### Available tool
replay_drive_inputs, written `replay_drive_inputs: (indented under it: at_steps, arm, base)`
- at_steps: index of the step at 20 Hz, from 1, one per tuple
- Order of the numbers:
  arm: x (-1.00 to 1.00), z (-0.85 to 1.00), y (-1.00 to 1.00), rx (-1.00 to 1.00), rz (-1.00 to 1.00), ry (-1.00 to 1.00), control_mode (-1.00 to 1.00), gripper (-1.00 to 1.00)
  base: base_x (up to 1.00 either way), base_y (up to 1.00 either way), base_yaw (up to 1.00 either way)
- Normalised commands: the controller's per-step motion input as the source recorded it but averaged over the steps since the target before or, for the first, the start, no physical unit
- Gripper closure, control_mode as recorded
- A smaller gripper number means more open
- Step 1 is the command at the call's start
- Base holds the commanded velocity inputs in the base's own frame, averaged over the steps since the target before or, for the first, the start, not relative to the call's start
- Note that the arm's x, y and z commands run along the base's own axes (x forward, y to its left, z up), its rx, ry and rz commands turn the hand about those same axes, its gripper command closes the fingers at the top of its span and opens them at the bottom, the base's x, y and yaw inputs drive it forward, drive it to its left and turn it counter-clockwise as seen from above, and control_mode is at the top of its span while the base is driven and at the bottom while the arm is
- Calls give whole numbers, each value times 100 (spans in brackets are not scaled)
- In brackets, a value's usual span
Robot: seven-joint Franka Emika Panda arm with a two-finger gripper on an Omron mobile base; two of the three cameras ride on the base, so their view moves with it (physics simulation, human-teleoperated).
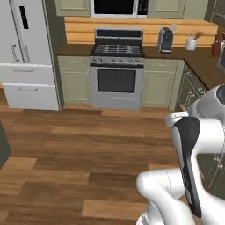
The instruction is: Start the toaster. Once the lever pops up, take the bread to the plate on the dining counter.
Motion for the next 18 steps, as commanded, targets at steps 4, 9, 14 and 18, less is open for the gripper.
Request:
replay_drive_inputs:
  at_steps: [4,9,14,18]
  arm:
    - [0,0,0,0,0,0,100,100]
    - [0,0,0,0,0,0,100,100]
    - [0,0,0,0,0,0,100,100]
    - [0,0,0,0,0,0,100,100]
  base:
    - [-12,3,100]
    - [-1,18,97]
    - [4,22,91]
    - [73,3,63]
